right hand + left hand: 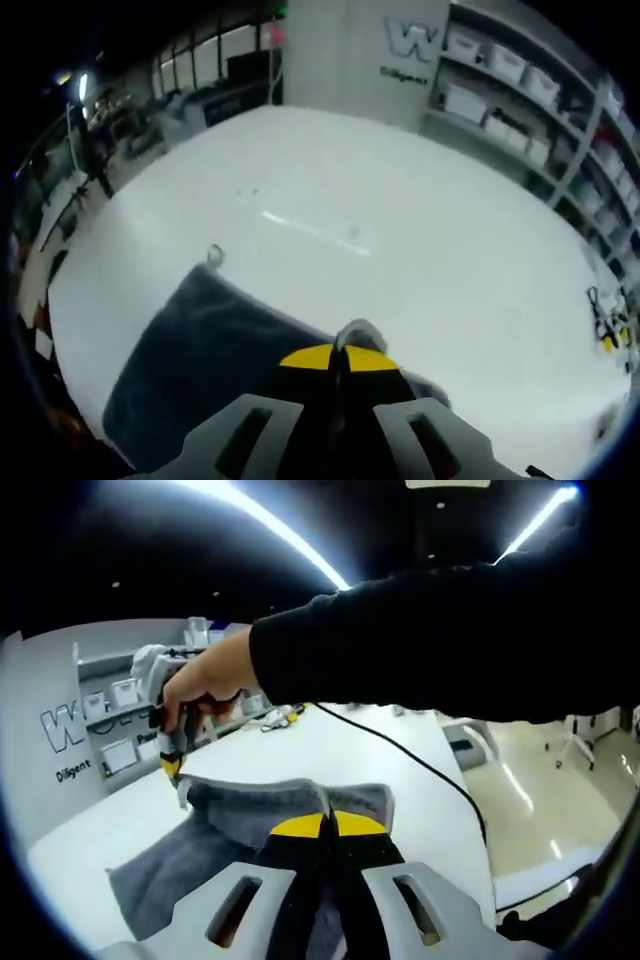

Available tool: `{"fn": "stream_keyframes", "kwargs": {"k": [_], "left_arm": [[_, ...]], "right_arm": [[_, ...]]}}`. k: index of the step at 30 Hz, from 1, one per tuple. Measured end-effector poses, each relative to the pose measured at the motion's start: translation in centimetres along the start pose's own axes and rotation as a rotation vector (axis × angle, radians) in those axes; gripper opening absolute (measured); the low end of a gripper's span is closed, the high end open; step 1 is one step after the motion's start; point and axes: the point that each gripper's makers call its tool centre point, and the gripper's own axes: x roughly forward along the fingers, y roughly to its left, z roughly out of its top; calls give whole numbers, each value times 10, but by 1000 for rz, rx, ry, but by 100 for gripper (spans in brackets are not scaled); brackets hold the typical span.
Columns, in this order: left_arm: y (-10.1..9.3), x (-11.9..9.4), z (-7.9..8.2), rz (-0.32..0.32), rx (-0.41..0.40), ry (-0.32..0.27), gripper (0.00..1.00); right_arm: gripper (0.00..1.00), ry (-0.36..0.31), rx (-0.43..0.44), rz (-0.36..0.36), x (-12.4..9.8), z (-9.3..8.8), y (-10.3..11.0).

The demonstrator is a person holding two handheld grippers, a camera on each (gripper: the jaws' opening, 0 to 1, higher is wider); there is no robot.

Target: Open the folded towel by lifting each exposed corner and separating the folded layers until the towel lies flat within the target outline without major curled edges

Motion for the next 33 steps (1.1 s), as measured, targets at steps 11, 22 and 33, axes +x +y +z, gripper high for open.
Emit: {"fn": "stream_keyframes", "kwargs": {"k": [11,22,33], "left_arm": [[7,-19,-8,31,-23,-10,1],[19,-43,-11,67,-33,-27,1],[28,-63,-13,86,-50,-32,1]], "right_arm": [[0,6,-15,8,8,14,15],[0,10,-56,31,13,30,43],[0,11,-106,57,19,48,79]]}}
